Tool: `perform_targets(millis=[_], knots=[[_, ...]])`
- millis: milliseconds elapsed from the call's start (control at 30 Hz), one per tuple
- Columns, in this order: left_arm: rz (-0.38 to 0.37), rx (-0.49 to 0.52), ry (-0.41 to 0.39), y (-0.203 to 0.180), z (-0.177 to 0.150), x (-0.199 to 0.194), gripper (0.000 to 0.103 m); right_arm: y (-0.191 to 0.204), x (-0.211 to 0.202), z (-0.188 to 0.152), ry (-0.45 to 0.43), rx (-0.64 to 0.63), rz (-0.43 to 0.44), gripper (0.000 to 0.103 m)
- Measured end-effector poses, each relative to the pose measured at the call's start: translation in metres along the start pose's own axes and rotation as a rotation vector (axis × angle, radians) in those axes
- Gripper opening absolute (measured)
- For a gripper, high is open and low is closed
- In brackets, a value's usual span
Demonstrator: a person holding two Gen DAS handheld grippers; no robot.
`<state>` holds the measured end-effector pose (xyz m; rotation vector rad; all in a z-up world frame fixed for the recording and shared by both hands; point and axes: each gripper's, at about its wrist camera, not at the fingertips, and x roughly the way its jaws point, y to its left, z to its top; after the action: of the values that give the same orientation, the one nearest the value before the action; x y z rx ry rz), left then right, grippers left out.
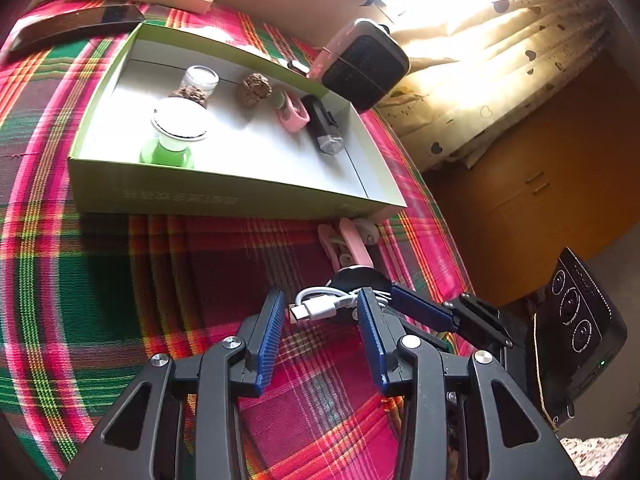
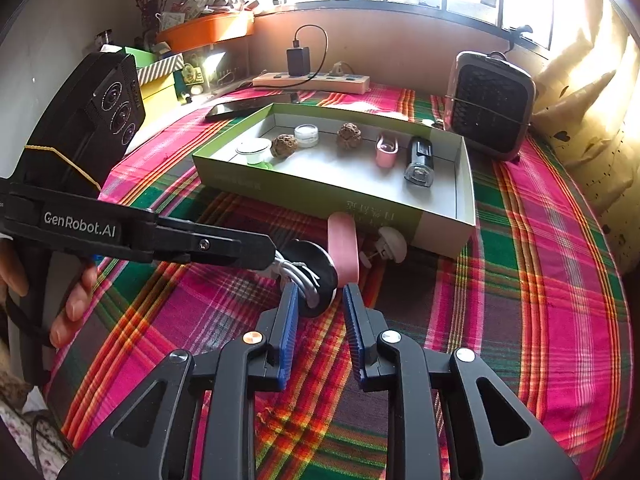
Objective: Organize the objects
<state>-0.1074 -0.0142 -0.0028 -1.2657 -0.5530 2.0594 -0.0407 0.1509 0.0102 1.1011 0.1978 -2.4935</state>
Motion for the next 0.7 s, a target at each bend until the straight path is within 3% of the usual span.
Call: perform_targets(millis=[367,500,700], knots=[[-0.006,0.057,0.024,-0.014,-0.002,0.004,0.037,-0.002,0.000,-0.002,0.005,0.017,0.008,0.024],[0.015,0.047,0.014,-0.012,-0.001,0.003,0.021,-0.007,0.000,-0.003,0.008,0.034,0.013,0.024],[0.000,0.071,-0.019,-0.021,0.001,-0.006,0.018,-0.009,0.000,-0.004,0.012,0.042,-0.013,0.026]])
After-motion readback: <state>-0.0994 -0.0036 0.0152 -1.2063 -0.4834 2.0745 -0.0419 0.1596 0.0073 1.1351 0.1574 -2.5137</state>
